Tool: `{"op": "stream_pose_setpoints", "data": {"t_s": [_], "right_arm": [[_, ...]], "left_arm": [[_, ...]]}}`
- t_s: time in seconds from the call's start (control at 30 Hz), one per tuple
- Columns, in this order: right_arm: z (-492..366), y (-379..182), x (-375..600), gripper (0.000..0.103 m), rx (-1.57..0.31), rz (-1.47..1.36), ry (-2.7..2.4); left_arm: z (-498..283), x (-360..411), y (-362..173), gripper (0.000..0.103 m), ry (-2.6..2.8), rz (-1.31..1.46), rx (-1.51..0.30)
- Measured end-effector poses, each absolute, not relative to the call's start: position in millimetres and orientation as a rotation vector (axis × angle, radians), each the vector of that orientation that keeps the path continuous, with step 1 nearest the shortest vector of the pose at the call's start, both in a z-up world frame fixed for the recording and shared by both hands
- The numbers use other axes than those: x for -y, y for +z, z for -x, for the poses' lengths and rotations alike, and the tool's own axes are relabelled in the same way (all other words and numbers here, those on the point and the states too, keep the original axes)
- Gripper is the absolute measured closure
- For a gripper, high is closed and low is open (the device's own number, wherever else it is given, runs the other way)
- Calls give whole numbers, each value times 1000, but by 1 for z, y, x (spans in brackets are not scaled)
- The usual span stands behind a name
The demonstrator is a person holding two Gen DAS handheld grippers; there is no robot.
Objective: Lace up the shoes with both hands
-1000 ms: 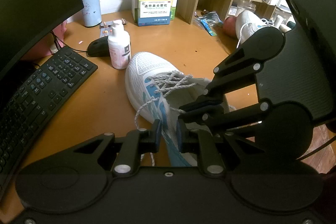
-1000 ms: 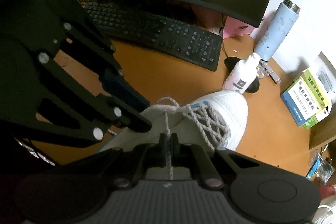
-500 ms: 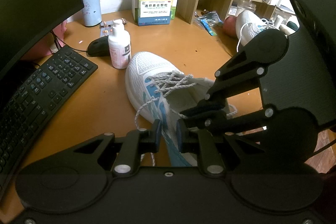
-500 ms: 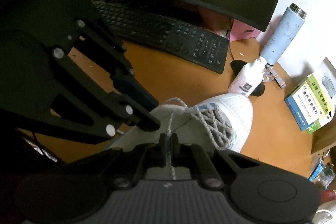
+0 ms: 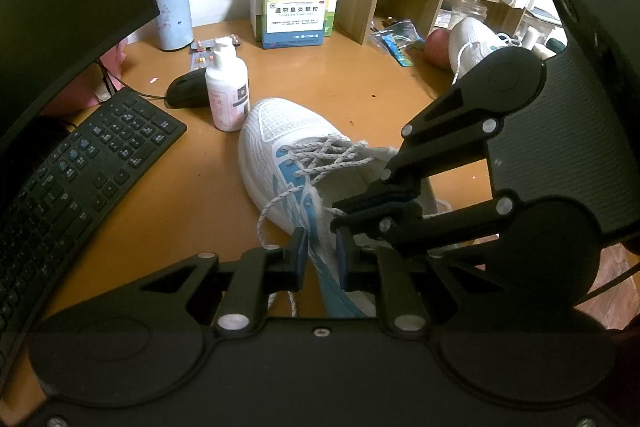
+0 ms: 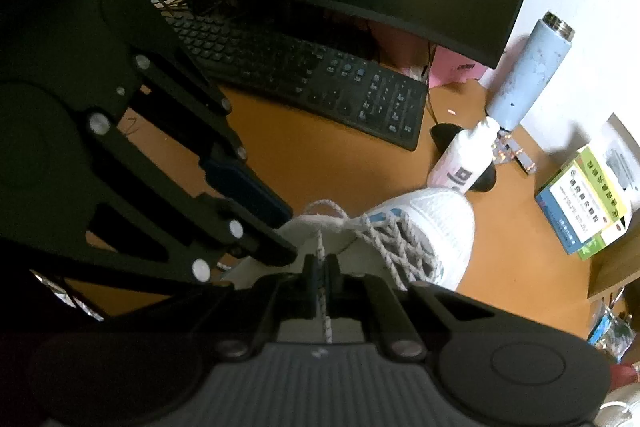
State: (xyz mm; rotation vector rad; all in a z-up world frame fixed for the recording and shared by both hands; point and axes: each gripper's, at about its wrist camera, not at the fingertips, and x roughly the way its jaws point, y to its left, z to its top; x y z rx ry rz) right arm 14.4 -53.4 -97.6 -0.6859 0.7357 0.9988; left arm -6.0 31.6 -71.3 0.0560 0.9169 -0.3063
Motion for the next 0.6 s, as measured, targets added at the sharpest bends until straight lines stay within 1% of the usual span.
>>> {"op": "stream_pose_setpoints", "data": {"t_s": [0.27,0.43,0.6], "right_arm": [[-13,-94,49,99,-710,688,1016],[-14,-93,49,99,-706,685,1006],[-13,-94,48,99,-708,687,1000]], "left_arm": [[11,-41,-59,89,-288,-35,-898],[11,-57,-53,89,-258,64,-856],[5,-63,-57,89,-240,139,-854]]}}
